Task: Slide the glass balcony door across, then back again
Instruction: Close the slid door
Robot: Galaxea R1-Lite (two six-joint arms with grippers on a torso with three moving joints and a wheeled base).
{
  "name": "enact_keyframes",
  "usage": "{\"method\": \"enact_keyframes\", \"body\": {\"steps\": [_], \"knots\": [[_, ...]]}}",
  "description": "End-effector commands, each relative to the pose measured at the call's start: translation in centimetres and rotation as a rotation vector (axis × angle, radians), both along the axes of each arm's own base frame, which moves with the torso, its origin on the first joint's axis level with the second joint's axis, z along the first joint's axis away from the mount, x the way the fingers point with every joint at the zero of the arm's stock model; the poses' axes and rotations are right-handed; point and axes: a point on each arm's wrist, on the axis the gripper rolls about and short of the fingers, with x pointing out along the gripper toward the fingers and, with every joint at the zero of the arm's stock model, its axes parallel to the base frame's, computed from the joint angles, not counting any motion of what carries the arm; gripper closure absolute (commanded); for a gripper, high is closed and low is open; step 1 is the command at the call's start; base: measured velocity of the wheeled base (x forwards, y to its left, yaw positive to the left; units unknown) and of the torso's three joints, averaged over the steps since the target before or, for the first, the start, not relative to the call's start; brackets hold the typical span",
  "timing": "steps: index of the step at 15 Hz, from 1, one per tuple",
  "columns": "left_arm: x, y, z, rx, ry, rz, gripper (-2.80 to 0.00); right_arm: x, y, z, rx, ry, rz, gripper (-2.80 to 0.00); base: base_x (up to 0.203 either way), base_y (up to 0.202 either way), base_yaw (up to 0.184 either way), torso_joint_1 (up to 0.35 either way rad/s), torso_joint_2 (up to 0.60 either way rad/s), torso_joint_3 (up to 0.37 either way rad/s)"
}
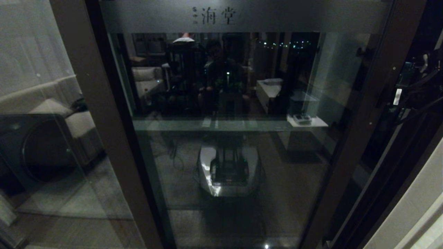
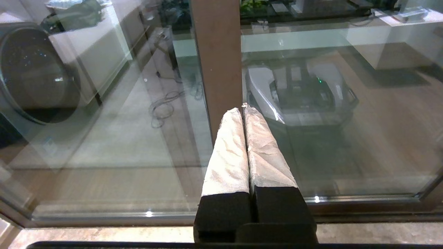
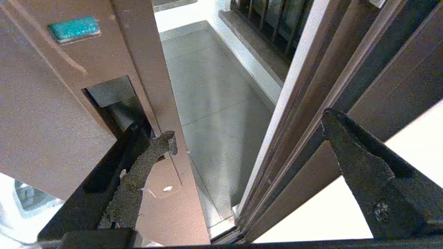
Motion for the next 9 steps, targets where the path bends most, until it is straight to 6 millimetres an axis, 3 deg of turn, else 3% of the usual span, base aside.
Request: {"method": "enact_keyframes", "body": {"steps": [1,9], "knots": [[0.01,0.00,-0.04,0.001,0.001,0.000,0.00,-0.27,-0.86,-0.04,-0.002,0.000,-0.031,-2.80,0.000,0.000,0.000,0.000,0.00,0.000],[0.00,0.00,0.00,0.001,0.000,0.000,0.00,-0.58,-1.78,-0.07,-0.005,-0.009,-0.056,-2.80,0.000,0.000,0.000,0.000,0.00,0.000]]}}
